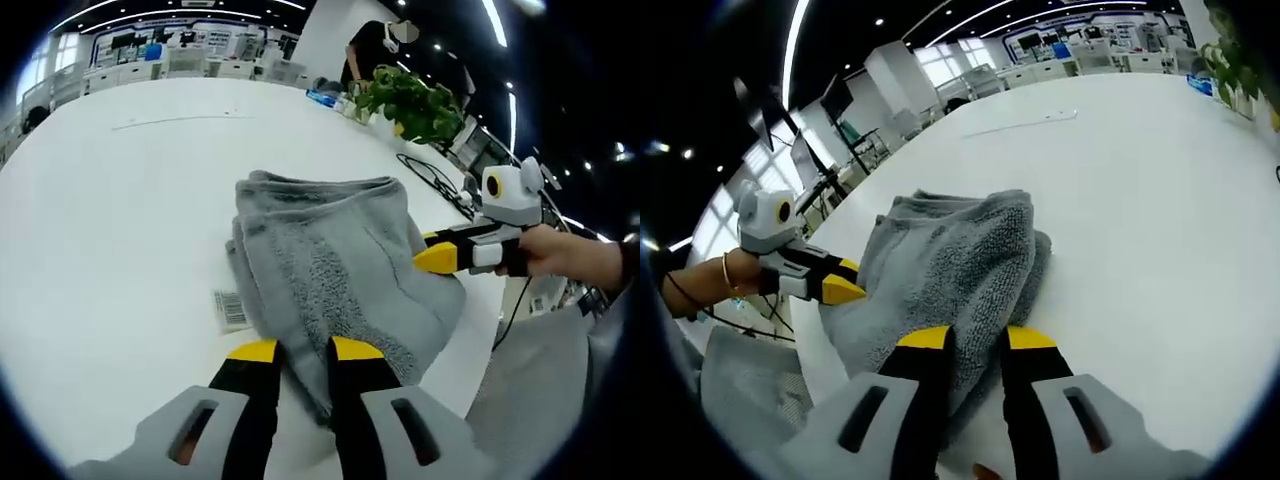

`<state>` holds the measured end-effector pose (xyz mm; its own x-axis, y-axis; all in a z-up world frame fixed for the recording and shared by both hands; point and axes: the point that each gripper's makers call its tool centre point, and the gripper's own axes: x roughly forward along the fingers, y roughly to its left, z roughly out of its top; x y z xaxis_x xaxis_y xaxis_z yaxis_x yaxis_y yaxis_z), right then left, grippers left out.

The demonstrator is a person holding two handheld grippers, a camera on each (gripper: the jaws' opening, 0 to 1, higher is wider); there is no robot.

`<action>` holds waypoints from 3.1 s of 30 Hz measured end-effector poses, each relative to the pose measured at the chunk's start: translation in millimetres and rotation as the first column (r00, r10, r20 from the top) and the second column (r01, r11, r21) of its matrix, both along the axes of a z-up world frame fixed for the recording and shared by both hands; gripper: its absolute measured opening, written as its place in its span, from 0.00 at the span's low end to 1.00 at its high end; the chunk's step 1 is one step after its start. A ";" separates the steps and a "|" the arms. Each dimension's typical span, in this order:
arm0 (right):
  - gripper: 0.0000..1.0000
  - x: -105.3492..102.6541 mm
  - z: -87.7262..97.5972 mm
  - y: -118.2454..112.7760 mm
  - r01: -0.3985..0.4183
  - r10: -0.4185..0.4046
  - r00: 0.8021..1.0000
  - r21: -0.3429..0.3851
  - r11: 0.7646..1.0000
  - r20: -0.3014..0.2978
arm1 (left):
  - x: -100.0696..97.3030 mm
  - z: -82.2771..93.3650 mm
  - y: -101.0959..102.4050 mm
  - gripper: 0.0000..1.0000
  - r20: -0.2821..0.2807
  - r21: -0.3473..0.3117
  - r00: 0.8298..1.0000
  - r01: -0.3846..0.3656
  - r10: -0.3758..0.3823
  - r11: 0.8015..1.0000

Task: Fold the towel on the table until its edges align and the towel forms a compact rectangular stack.

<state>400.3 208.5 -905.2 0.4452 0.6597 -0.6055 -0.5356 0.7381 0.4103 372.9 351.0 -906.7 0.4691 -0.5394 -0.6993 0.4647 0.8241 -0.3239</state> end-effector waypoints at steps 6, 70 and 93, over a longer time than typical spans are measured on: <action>0.17 27.1 0.3 1.8 0.056 -0.055 0.998 0.007 0.998 -0.019 | 30.3 0.2 1.1 0.18 0.010 0.033 1.000 -0.006 0.005 0.999; 0.51 28.2 89.1 -53.5 0.114 -0.122 0.962 0.046 0.992 0.246 | 21.2 116.9 42.2 0.53 0.378 0.032 0.921 -0.116 0.095 0.993; 0.68 -91.3 98.8 -64.0 0.117 -0.111 0.938 0.001 0.993 0.329 | -69.7 102.7 32.6 0.79 0.433 0.011 0.895 -0.124 0.107 0.992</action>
<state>309.0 144.5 -806.4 0.6926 0.5831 -0.4245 -0.5500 0.8078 0.2121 303.3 383.6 -804.0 0.7862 -0.4404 -0.4335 0.4524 0.8881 -0.0817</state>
